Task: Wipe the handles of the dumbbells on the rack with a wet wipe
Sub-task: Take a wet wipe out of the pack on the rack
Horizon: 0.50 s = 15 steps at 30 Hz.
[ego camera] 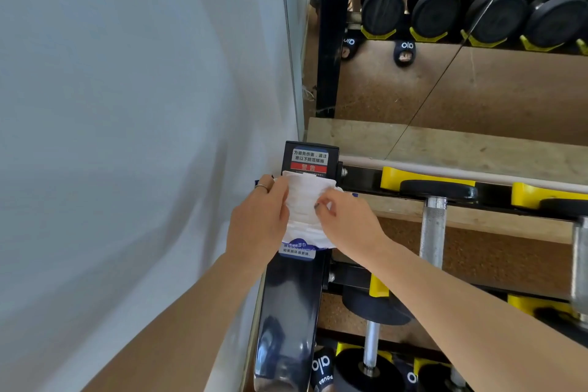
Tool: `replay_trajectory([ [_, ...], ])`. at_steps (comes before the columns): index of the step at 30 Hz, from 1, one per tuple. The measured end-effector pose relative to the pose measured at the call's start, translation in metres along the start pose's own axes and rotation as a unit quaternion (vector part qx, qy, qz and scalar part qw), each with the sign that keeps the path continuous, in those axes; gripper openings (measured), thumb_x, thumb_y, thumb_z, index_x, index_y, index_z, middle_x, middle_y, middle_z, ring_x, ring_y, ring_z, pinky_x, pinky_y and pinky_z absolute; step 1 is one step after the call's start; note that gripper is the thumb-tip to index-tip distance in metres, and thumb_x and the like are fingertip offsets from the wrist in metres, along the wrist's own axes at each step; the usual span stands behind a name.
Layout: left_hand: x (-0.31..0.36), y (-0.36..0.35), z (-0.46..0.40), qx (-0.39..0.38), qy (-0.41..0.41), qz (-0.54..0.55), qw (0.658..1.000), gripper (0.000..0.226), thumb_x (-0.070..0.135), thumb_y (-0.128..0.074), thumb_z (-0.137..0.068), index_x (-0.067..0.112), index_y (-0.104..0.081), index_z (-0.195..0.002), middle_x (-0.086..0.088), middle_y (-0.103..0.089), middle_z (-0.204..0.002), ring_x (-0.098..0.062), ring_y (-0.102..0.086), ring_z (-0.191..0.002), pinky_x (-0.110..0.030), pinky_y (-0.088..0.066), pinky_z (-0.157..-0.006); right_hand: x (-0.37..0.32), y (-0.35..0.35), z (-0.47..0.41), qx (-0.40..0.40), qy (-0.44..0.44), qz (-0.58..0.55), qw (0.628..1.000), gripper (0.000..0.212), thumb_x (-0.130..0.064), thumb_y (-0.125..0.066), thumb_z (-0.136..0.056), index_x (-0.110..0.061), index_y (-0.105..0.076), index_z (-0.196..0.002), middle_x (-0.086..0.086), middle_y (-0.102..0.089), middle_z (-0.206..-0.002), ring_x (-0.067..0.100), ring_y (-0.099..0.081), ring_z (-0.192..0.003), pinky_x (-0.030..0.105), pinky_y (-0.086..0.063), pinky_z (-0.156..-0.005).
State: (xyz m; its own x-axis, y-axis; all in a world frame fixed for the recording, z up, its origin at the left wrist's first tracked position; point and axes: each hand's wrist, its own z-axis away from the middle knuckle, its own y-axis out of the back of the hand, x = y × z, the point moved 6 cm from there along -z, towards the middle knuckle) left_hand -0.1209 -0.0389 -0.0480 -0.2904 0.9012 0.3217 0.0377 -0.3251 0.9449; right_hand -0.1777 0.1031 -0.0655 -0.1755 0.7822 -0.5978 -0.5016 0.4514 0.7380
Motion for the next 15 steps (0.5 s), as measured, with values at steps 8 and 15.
replay_trajectory([
  [8,0.028,-0.012,-0.003,-0.063,-0.201,-0.091,0.973,0.032,0.014,-0.09,-0.072,0.017,-0.075,-0.1,-0.002,-0.066,-0.099,-0.022,-0.065,-0.088,-0.034,-0.059,-0.079,0.005,-0.009,-0.003,-0.013,-0.015,-0.027,0.999,0.01,-0.025,-0.063,-0.091,-0.027,-0.054,-0.091,-0.012,-0.051,-0.073,0.004,-0.05,-0.065,0.016,-0.036,-0.055],
  [15,0.027,-0.014,-0.011,-0.096,-0.19,-0.145,0.966,0.017,0.023,-0.071,-0.092,0.018,-0.064,-0.107,0.002,-0.061,-0.109,-0.015,-0.067,-0.083,-0.026,-0.051,-0.057,0.002,-0.004,0.003,-0.012,0.011,-0.034,0.999,0.02,-0.012,-0.061,-0.087,-0.028,-0.053,-0.095,-0.01,-0.048,-0.068,0.007,-0.052,-0.062,0.02,-0.043,-0.055],
])
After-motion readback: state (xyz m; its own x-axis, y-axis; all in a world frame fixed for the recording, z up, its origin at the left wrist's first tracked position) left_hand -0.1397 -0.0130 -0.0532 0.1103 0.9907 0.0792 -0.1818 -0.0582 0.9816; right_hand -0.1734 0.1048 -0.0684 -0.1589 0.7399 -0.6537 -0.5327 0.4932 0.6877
